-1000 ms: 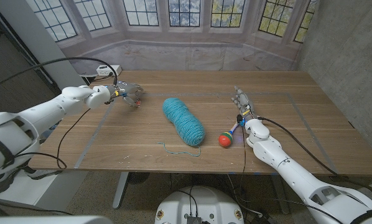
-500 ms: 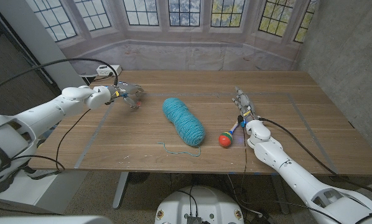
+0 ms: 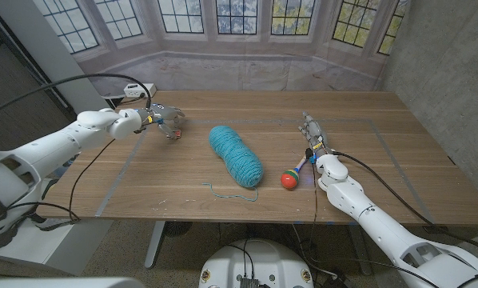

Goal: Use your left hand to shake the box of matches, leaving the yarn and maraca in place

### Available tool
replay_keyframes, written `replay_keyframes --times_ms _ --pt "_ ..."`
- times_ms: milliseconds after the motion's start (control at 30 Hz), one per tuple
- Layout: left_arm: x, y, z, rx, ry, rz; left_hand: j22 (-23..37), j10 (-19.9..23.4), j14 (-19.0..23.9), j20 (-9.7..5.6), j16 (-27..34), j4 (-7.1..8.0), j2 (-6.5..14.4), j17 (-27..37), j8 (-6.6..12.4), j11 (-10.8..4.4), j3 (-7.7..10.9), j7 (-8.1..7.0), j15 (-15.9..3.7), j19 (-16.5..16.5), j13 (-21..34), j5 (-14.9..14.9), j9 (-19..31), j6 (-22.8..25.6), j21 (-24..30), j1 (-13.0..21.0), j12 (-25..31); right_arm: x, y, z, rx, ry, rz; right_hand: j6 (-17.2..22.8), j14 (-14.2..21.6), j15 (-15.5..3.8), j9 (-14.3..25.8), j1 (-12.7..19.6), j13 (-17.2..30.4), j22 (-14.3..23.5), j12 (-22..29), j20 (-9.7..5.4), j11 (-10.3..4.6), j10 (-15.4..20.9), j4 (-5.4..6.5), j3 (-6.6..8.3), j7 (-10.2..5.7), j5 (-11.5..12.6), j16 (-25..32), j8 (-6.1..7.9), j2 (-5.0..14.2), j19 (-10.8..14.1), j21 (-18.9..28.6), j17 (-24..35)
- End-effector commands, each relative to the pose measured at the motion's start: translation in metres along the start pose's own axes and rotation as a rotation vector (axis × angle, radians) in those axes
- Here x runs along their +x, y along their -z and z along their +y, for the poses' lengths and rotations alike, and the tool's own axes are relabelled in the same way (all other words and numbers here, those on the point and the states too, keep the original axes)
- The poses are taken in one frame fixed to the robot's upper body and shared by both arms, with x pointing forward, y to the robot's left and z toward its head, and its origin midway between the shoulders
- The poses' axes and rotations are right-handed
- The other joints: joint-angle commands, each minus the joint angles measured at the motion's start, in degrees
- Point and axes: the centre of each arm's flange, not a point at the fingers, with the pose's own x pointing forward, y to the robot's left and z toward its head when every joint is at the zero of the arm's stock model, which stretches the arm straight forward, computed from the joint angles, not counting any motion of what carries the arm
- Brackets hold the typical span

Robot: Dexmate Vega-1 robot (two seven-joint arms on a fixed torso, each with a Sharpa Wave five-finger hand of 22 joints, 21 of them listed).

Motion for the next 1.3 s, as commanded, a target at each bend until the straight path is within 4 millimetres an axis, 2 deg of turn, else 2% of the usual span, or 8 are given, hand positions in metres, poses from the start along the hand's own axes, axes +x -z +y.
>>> replay_keyframes --times_ms 33,867,1300 --pt "-0.004 0.002 0.008 0.007 -0.012 0.006 0.22 0.69 0.52 0.09 0.09 -0.13 2.29 0.18 0.41 0.14 -0.25 -0.18 -0.07 0.40 0.09 -0.13 0.19 0.58 0.36 2.73 0.03 0.001 0.000 0.003 0.008 -0.006 -0.005 0.68 0.27 -0.18 0.32 0.63 0.13 0.22 0.33 -1.19 0.06 0.17 -0.09 -0.09 -0.10 0.00 0.47 0.28 0.07 0.54 -0.08 0.34" --pt "-0.003 -0.007 0.038 0.012 -0.053 -0.006 0.22 1.95 1.02 0.05 0.03 -0.03 2.46 0.17 0.54 -0.28 -0.64 -0.49 -0.29 0.44 0.15 -0.14 0.42 1.33 0.29 2.93 -0.05 0.000 -0.004 0.002 0.022 -0.011 -0.024 0.84 0.29 -0.15 0.34 0.72 0.14 0.22 0.32 -1.20 0.17 0.16 -0.03 -0.19 -0.03 -0.01 0.47 0.27 0.09 0.55 -0.10 0.36" --pt "-0.002 -0.018 0.055 0.019 -0.083 -0.017 0.22 2.29 1.14 0.06 -0.01 0.02 2.51 0.17 0.44 -0.39 -0.82 -0.38 -0.35 0.42 0.19 -0.15 0.48 1.26 0.26 2.96 -0.13 -0.004 0.001 -0.001 0.042 -0.010 -0.023 0.96 0.31 -0.03 0.34 0.77 0.14 0.22 0.19 -1.26 0.17 -0.22 0.01 -0.25 0.03 -0.01 0.48 0.27 0.12 0.59 -0.10 0.38"
